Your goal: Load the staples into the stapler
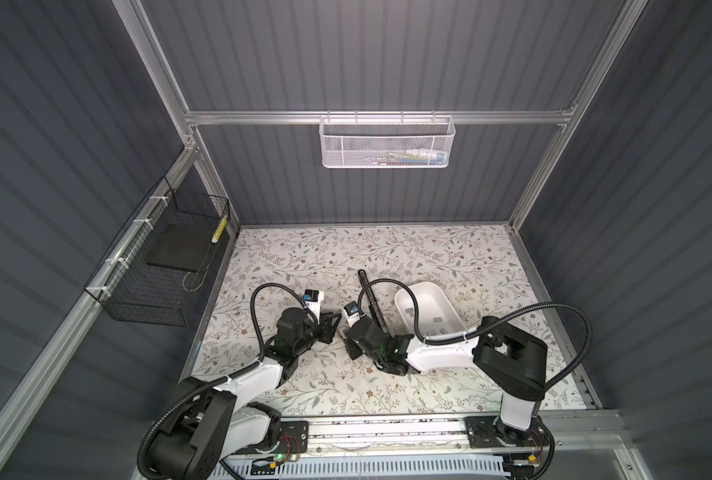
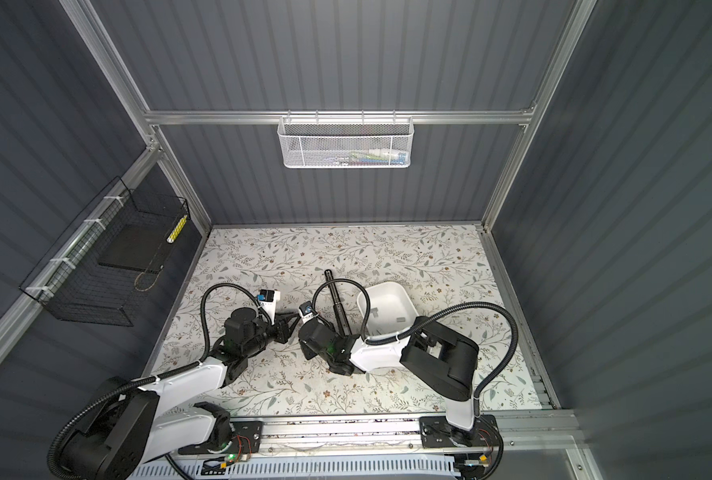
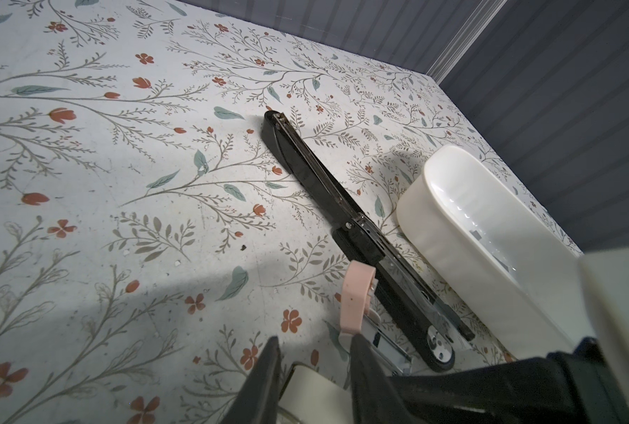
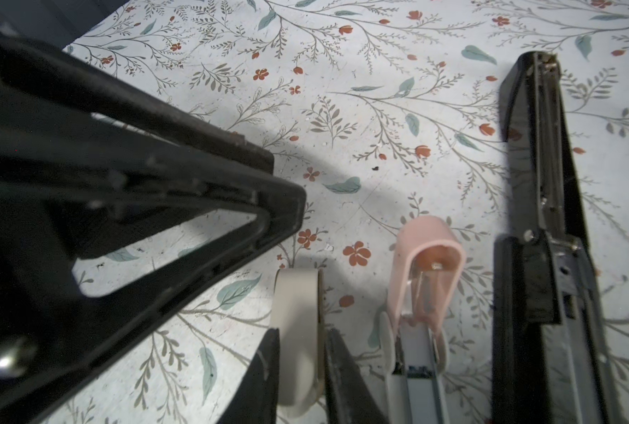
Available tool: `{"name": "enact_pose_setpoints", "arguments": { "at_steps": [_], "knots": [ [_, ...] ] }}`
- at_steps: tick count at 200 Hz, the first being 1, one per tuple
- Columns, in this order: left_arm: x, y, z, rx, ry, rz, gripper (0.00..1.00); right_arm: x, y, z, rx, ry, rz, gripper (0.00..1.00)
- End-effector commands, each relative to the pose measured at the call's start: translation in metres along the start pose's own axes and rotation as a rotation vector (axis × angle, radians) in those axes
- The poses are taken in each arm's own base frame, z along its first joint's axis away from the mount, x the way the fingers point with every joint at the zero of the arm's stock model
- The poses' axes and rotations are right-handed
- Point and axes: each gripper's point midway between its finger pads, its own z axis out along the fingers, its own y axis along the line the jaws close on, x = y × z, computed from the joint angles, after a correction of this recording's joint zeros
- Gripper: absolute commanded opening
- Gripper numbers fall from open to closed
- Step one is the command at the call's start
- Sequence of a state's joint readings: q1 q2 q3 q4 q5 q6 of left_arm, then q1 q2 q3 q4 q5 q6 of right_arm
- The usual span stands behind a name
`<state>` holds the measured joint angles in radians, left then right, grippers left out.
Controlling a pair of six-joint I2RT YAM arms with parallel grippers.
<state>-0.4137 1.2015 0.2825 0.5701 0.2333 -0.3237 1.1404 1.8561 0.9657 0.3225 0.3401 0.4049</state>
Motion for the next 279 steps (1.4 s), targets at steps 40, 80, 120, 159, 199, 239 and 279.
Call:
{"name": "enact_pose_setpoints", "arguments": {
  "at_steps": [40,80,120,159,199,239,279],
  "knots": [
    [0.003,-0.008,-0.003,0.041,-0.006,0.024,0.37,0.023,-0.010,0.004,0.023,0.039,0.015,0.25],
    [0.004,-0.010,-0.003,0.056,-0.010,0.025,0.39,0.031,-0.011,0.004,0.019,0.044,0.029,0.25],
    [0.005,-0.010,-0.003,0.059,-0.009,0.027,0.39,0.037,-0.014,0.004,0.024,0.050,0.037,0.26],
    [0.005,-0.011,-0.003,0.064,-0.010,0.026,0.40,0.044,-0.014,0.007,0.020,0.061,0.044,0.27],
    [0.004,-0.012,-0.005,0.066,-0.012,0.028,0.40,0.049,-0.016,0.007,0.028,0.075,0.046,0.27],
    [0.005,-0.012,-0.003,0.067,-0.008,0.027,0.41,0.057,-0.017,0.009,0.025,0.080,0.057,0.27],
    [0.008,-0.011,-0.001,0.066,0.006,0.023,0.41,0.065,-0.019,0.008,0.029,0.092,0.053,0.27]
  ]
}}
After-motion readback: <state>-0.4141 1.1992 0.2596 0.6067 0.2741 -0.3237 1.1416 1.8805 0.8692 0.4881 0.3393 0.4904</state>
